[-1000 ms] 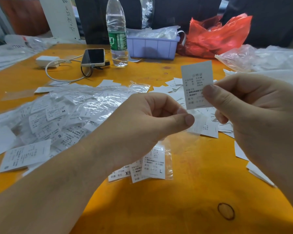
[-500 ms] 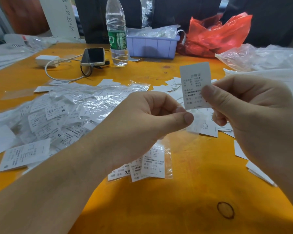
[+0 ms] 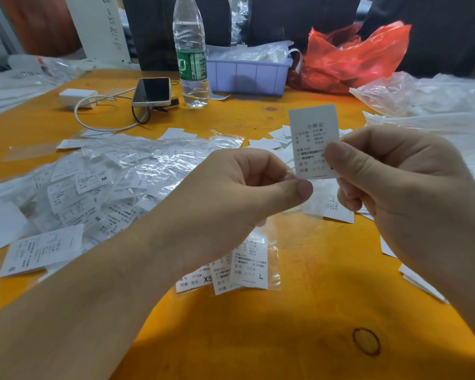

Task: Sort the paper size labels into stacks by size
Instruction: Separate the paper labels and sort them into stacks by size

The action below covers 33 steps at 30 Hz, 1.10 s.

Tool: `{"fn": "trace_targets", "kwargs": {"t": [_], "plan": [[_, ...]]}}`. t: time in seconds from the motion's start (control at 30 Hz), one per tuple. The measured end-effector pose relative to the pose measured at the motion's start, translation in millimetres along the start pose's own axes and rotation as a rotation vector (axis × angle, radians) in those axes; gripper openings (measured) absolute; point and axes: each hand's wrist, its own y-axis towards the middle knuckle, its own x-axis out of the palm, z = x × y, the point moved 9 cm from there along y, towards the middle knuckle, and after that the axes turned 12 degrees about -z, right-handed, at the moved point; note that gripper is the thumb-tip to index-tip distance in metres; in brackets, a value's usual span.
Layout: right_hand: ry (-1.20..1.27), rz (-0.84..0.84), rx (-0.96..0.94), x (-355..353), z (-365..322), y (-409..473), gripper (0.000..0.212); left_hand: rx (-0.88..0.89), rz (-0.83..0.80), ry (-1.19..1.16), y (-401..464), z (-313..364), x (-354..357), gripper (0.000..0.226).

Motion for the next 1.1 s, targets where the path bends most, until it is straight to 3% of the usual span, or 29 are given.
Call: {"fn": "trace_targets", "kwargs": {"t": [0.37,0.6,0.77,1.1], "plan": [[0.011,-0.041,-0.022,5.5,-0.4,-0.3,0.019,0.013,-0.001,-0.015,0.7,0.0,0.9,0.010],[0.087,-0.241,0.027,18.8,4.2,2.4,0.017,0.034,0.055,-0.007,-1.6,2.1,-7.2,0.022],[0.205,-0.209,0.117,18.2,15.6,2.2,0.016,0.053,0.040,-0.122,-1.8,5.4,-5.3,0.025],[0.342,-0.140,0.140,27.5,22.4,-1.0,0.016,0.119,0.101,-0.027,-5.2,13.2,-8.3,0.019]]}}
